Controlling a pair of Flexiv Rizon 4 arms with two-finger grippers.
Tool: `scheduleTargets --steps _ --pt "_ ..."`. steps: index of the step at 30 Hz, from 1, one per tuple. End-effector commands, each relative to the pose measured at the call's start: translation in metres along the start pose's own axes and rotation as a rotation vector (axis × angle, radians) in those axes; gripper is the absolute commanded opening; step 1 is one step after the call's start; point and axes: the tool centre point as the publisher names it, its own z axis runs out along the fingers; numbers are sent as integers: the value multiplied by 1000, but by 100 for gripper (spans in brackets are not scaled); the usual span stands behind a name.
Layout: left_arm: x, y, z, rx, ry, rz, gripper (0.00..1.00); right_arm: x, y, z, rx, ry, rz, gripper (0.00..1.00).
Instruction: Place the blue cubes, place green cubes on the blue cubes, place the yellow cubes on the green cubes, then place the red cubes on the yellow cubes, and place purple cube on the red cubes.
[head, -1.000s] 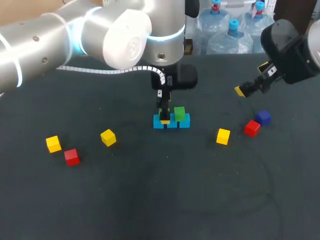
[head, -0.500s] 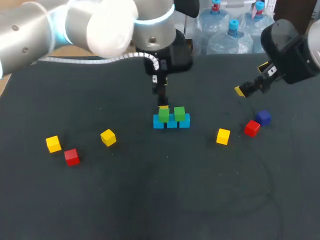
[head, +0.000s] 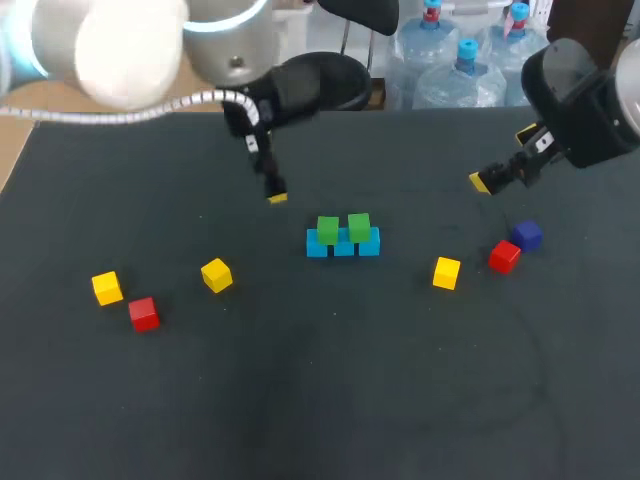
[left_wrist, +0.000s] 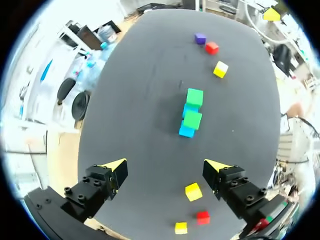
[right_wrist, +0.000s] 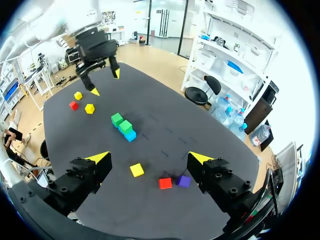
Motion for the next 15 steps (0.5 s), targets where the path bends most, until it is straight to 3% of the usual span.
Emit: scheduleTargets --steps 1,5,6,9,15 --pt "24 -21 8 -120 -84 -61 100 2 2 0 10 -5 2 100" --pt "32 -36 17 -170 -57 -110 100 2 2 0 10 -5 2 100" --pt "34 -40 18 -144 -93 -119 100 2 2 0 10 -5 2 100" --pt "38 -46 22 -158 -66 -136 100 2 2 0 10 -5 2 100" --pt "33 -55 27 -121 -110 -121 100 2 2 0 10 -5 2 100"
